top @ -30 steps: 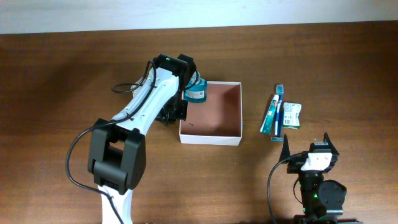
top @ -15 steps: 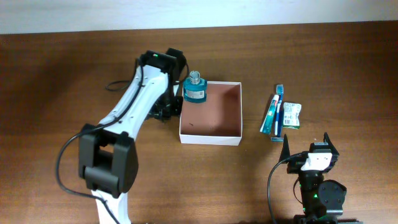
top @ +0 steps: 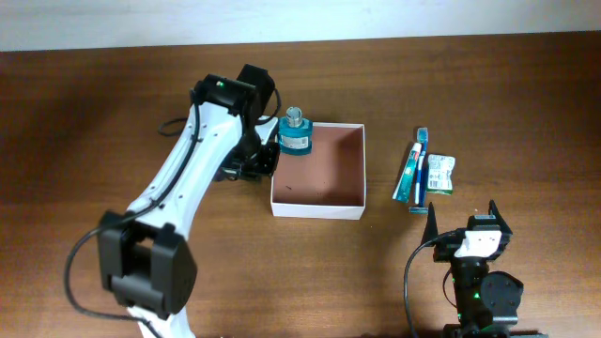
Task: Pack container
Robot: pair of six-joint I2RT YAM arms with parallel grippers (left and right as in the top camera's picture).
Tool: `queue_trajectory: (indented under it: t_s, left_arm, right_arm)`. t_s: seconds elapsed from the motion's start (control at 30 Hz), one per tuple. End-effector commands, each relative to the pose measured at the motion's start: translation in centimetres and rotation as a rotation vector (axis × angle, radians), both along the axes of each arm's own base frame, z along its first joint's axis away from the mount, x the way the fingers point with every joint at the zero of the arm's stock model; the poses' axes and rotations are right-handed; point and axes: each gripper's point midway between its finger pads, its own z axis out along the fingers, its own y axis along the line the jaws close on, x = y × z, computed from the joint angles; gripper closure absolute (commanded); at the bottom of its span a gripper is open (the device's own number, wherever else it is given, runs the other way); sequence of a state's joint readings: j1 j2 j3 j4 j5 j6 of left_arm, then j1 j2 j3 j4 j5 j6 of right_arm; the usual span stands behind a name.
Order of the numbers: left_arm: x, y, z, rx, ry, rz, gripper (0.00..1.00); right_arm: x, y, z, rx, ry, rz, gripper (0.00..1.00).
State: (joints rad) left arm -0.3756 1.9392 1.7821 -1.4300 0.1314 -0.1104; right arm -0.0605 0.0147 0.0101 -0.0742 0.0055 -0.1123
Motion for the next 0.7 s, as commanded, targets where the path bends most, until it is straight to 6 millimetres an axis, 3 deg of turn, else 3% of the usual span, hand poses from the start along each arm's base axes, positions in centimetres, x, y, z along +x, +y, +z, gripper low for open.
queue_trajectory:
  t_s: [0.0,0.17,0.27,0.37,0.5,0.67]
  left_arm:
    - [-1.3,0.0,2.9,-0.065,-0.089,-0.004,0.99]
    - [-3.7,1.2,5.0,-0.111,-0.226,0.082,0.99]
    - [-4.1,2.7,4.6,-0.099,-0.324,0.202,0.99]
    - [-4.2,3.4,2.8,-0.098,-0.356,0.328,0.99]
    - [-3.2,3.0,-0.6,-0.114,-0.356,0.384,0.99]
    - [-1.8,2.5,-2.3,-0.109,-0.353,0.383,0.99]
  right_arm:
    - [0.0,0.0,-0.2,-0.003,0.003,0.000,0.02]
    - [0.0,0.0,-0.2,-0.003,0.003,0.000,0.02]
    - [0.0,0.0,-0.2,-0.003,0.003,0.000,0.02]
    - [0.0,0.0,-0.2,-0.003,0.003,0.000,0.01]
    - [0.0,0.0,-0.2,-0.003,0.003,0.000,0.01]
    - [0.0,0.0,-0.2,-0.003,0.003,0.000,0.02]
